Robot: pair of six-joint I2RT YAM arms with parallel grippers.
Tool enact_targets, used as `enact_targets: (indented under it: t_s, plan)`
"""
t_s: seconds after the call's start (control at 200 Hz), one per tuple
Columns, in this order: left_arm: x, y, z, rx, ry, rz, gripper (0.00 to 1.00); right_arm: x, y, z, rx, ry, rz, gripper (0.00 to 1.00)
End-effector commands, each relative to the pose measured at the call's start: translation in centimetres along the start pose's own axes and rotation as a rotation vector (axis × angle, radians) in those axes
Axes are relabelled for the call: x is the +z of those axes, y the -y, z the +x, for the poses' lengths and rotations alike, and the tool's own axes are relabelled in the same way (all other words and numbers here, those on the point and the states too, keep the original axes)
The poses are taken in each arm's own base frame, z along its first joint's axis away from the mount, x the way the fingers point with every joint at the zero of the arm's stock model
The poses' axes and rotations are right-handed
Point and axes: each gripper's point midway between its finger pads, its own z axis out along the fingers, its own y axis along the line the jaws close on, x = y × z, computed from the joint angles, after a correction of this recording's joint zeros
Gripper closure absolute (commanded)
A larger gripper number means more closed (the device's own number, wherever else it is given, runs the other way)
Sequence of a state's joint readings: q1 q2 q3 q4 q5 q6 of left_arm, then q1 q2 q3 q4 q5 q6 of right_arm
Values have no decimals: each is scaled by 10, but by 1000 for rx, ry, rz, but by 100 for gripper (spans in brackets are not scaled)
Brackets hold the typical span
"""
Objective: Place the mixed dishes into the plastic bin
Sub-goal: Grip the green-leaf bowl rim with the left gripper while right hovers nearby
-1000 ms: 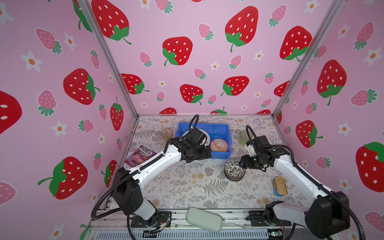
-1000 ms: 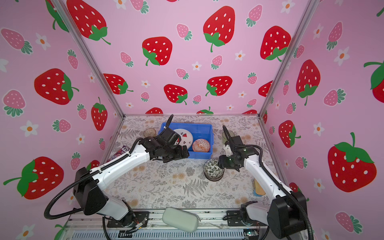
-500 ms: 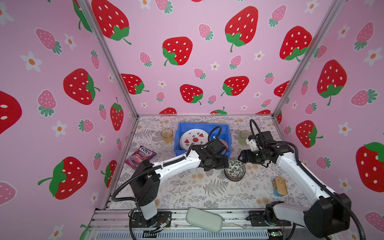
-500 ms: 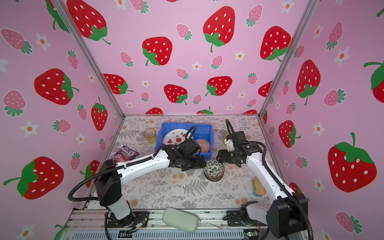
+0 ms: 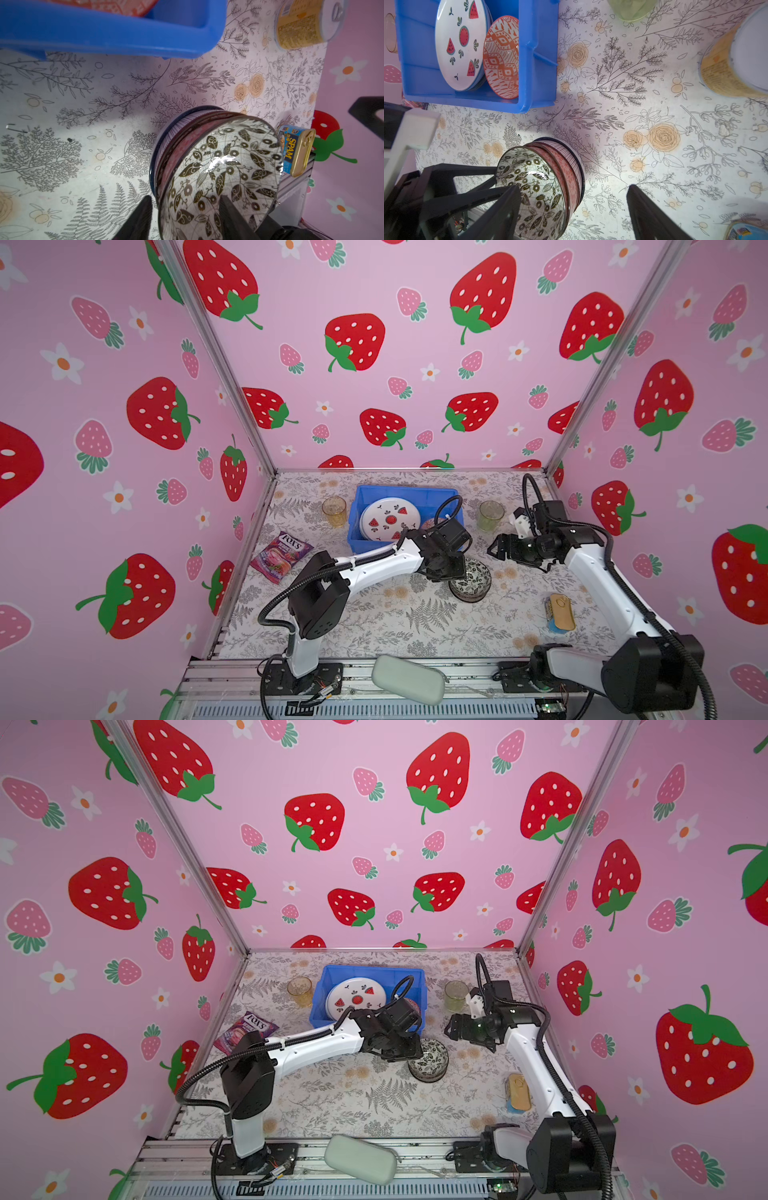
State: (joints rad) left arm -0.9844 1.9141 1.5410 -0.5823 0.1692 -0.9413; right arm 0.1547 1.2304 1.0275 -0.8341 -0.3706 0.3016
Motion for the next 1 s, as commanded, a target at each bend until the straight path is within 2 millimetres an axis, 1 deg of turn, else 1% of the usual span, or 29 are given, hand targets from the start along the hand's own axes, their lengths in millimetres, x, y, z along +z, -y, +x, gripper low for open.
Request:
enact_targets:
  t_s: [0.0, 0.265, 0.39, 0.47, 0.59, 0.8, 0.815, 0.84, 0.995]
  plan:
    - [-2, 12, 0, 7, -4, 16, 53, -7, -3, -2, -28, -1, -20, 17]
    - [3, 12, 4, 13, -23, 11, 65, -5, 0, -2, -28, -4, -21, 17]
    - [7, 9, 6, 14, -34, 4, 69, -4, 0, -2, -27, -5, -24, 17]
    - [8, 10, 8, 16, -38, 3, 77, -4, 1, -2, -26, -5, -23, 17]
    - [8, 10, 10, 20, -40, 1, 85, -4, 1, -1, -26, -5, -24, 17]
    - [3, 11, 10, 25, -31, 3, 93, -8, -1, -4, -29, 8, -32, 17]
    - [2, 11, 9, 26, -29, 3, 97, -8, -2, -5, -30, 8, -33, 17]
    - [1, 12, 10, 28, -28, 2, 100, -9, -2, -5, -30, 9, -32, 17]
    - [-6, 12, 8, 28, -17, 5, 100, -14, -5, -11, -44, 21, -35, 17]
